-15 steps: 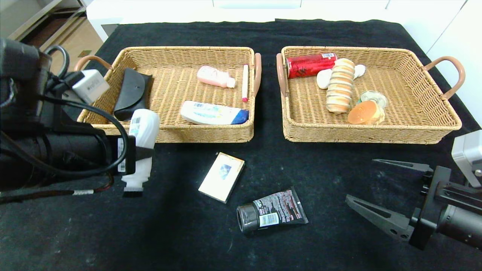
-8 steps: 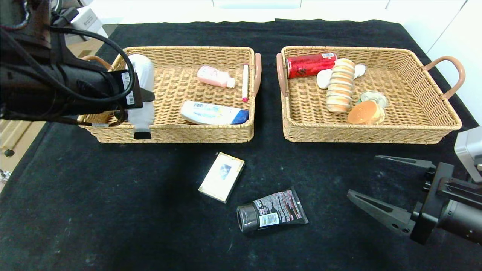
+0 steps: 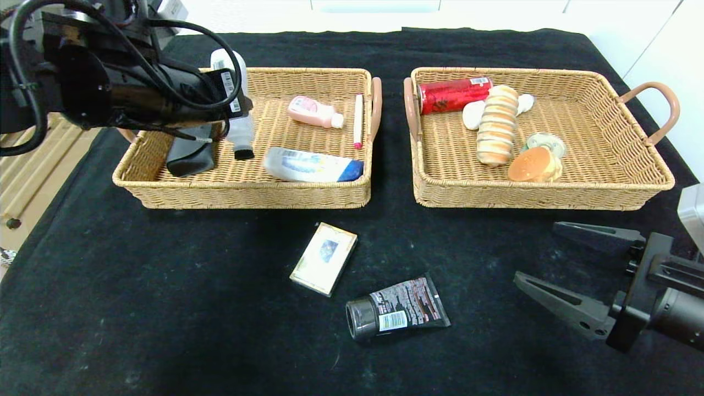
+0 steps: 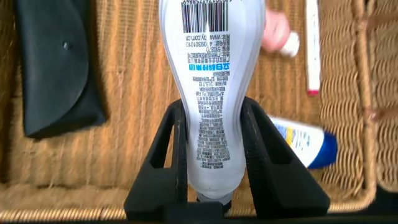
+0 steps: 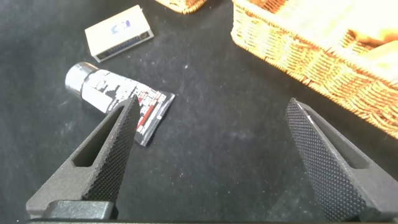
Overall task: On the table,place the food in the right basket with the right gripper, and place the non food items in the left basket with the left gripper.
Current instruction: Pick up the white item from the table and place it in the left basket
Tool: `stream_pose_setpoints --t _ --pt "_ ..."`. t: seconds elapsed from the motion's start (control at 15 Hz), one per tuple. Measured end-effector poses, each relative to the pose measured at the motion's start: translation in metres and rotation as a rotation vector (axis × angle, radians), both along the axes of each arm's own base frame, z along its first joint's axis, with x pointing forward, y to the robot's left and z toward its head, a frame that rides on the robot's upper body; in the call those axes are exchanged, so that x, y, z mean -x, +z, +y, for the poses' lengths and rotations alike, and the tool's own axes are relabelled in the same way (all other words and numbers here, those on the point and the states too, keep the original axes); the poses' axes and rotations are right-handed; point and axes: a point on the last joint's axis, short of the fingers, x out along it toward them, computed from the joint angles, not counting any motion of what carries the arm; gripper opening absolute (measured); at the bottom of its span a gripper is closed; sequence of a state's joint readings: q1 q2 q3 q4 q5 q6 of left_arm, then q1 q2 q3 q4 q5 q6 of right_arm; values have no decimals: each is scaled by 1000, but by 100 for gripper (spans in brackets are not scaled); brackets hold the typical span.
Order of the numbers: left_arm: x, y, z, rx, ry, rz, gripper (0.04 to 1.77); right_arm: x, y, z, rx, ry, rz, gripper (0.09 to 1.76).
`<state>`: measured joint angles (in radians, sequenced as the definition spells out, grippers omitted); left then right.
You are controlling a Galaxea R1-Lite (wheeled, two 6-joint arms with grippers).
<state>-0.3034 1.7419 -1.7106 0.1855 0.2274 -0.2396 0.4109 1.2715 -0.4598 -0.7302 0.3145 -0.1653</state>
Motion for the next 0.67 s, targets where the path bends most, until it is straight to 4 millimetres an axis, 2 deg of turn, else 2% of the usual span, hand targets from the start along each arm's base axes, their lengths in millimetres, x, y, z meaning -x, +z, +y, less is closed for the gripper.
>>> stream_pose_setpoints --t 0.33,0.6,0.67 --pt "-25 -7 -3 18 15 -27 61 0 0 0 -1 -3 -1 171" --pt "-35 -13 -1 15 30 -13 61 0 0 0 0 -2 2 171" --pt "-36 -13 0 15 32 -12 75 0 0 0 0 -3 2 171"
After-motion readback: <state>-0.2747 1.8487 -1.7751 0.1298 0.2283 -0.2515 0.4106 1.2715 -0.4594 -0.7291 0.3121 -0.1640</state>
